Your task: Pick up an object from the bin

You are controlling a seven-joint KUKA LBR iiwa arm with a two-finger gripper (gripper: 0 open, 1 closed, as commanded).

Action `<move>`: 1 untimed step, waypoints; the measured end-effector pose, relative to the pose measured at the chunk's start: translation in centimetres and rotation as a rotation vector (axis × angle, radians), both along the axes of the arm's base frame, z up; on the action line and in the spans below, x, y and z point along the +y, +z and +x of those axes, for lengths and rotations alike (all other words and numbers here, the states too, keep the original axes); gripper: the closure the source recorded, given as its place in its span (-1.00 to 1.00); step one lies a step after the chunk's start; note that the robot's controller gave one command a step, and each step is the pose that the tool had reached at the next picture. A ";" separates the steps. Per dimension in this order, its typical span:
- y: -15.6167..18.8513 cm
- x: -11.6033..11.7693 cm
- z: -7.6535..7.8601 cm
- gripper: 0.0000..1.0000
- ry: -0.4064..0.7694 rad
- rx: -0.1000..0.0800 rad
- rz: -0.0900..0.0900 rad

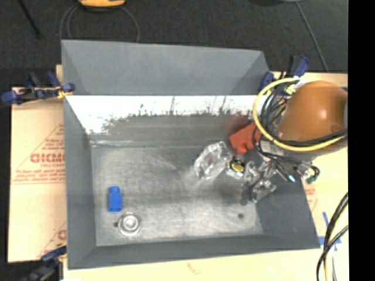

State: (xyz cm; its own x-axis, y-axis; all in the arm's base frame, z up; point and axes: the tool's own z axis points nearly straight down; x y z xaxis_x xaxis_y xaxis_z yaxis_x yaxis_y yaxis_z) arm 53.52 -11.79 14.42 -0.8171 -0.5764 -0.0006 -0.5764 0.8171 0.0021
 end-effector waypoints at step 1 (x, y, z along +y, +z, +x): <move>-0.2 0.3 1.0 1.00 0.025 -0.007 -0.002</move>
Offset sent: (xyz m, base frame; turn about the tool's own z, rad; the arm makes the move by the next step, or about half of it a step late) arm 0.0091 0.0043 -0.0026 -0.0310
